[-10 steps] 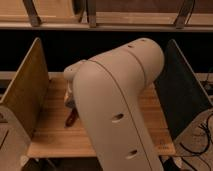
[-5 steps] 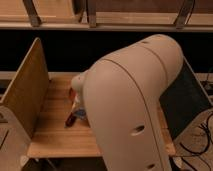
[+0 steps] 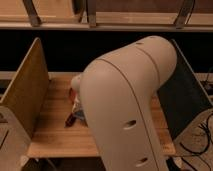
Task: Wipe the white sponge on the table
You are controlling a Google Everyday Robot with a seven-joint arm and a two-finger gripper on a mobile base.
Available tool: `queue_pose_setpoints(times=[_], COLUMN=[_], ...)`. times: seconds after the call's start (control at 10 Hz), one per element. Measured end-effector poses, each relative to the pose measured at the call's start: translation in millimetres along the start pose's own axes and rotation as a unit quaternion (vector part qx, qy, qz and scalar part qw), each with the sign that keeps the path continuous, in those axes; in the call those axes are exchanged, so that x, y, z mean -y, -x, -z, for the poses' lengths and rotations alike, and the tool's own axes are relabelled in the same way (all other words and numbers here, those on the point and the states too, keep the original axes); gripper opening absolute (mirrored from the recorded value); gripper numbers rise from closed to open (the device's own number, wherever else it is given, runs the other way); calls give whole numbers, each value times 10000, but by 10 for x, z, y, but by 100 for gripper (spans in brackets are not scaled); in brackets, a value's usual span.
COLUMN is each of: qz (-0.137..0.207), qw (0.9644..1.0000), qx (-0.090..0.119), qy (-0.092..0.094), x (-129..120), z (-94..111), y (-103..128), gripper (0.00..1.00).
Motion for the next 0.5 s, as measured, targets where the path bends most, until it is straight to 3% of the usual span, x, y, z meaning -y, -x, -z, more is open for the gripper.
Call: queue_pose_setpoints(times=[0.5], qz=[-554], qw=[9967], qx=[-592], qy=[64], x=[296], z=[-402], y=[-190], gripper=[0])
